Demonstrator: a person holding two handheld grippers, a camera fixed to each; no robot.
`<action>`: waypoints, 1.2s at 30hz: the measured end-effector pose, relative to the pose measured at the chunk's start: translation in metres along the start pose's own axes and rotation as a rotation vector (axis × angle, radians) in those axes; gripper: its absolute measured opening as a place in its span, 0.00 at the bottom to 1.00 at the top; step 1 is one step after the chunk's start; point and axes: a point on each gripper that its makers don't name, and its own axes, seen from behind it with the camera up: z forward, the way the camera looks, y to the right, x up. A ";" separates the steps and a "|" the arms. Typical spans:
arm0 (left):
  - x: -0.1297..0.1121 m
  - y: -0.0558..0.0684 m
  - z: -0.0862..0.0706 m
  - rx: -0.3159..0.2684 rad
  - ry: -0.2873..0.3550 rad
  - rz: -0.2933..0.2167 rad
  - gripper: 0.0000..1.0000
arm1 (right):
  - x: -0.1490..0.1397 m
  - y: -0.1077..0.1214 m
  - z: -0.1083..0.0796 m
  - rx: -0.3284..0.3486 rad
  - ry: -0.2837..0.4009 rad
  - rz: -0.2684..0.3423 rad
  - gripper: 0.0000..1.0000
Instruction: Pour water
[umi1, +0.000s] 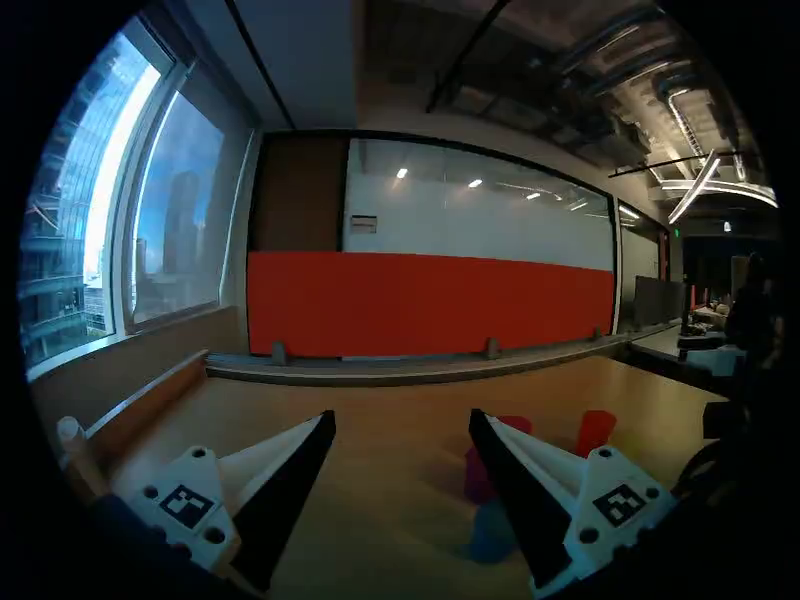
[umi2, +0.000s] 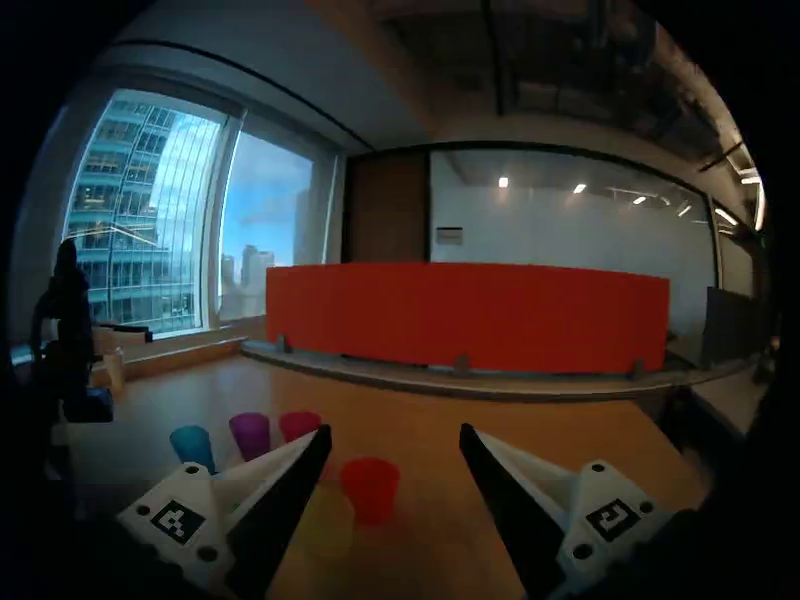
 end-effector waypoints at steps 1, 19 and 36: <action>0.000 -0.001 0.000 0.005 0.002 -0.005 1.00 | 0.001 0.002 0.001 -0.013 0.006 0.006 0.99; -0.003 -0.004 0.005 0.043 0.059 -0.029 1.00 | 0.015 0.048 0.003 -0.277 0.113 -0.014 0.99; -0.005 0.007 0.006 0.083 0.094 0.047 1.00 | 0.011 0.073 -0.008 -0.401 0.138 -0.001 0.99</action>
